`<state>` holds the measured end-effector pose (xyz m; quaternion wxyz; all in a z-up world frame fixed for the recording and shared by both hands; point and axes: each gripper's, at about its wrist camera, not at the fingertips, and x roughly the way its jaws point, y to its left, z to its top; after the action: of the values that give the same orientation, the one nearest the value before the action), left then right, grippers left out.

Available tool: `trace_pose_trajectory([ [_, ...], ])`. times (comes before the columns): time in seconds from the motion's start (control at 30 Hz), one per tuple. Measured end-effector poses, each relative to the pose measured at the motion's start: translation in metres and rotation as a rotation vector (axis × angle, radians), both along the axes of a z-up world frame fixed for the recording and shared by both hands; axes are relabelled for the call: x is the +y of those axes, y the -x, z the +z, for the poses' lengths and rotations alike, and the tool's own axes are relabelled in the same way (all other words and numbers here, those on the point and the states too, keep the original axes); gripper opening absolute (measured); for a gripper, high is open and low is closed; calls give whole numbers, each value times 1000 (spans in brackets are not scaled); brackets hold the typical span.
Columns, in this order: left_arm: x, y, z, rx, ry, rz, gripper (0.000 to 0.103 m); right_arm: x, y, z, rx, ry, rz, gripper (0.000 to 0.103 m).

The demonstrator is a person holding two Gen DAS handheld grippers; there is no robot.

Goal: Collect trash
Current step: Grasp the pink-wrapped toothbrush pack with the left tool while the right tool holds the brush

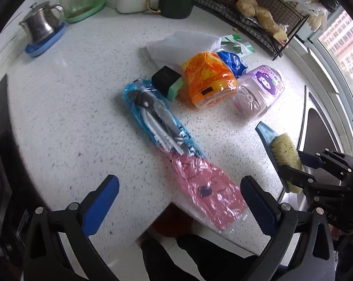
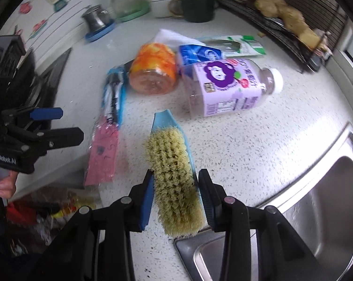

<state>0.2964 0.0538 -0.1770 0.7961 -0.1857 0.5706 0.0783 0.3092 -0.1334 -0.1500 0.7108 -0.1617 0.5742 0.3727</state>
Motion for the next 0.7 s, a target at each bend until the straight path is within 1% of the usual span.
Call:
trace_pose_trajectory([
  [0.07, 3, -9, -8, 7, 7, -17, 103, -1, -1, -4, 15, 4, -42, 33],
  [0.1, 5, -12, -11, 14, 5, -19, 103, 0, -1, -6, 23, 2, -57, 29],
  [0.23, 14, -29, -29, 38, -5, -10, 102, 7, -5, -11, 28, 16, -91, 29],
  [0.33, 17, -38, -41, 66, -16, -1, 92, 15, -4, -10, 20, 11, -93, 29],
  [0.37, 17, -41, -44, 76, -18, 1, 90, 17, -3, -10, 17, 10, -92, 29],
  [0.4, 15, -43, -44, 67, -46, -2, 89, 19, -2, -9, 14, 10, -91, 29],
  [0.5, 9, -49, -44, 78, -76, -33, 83, 20, -2, -8, 20, 10, -93, 29],
  [0.53, 8, -50, -44, 81, -91, -41, 76, 21, -2, -9, 24, 11, -95, 29],
  [0.57, 6, -50, -43, 83, -101, -45, 66, 13, 1, -7, 27, 10, -97, 29],
  [0.6, 5, -51, -43, 87, -112, -45, 63, 12, 1, -7, 14, 9, -89, 29],
  [0.67, 3, -51, -41, 86, -110, -47, 43, 8, 0, -3, 7, 8, -94, 29],
  [0.7, 1, -51, -40, 80, -98, -53, 39, 8, 0, -2, -2, 7, -101, 29],
])
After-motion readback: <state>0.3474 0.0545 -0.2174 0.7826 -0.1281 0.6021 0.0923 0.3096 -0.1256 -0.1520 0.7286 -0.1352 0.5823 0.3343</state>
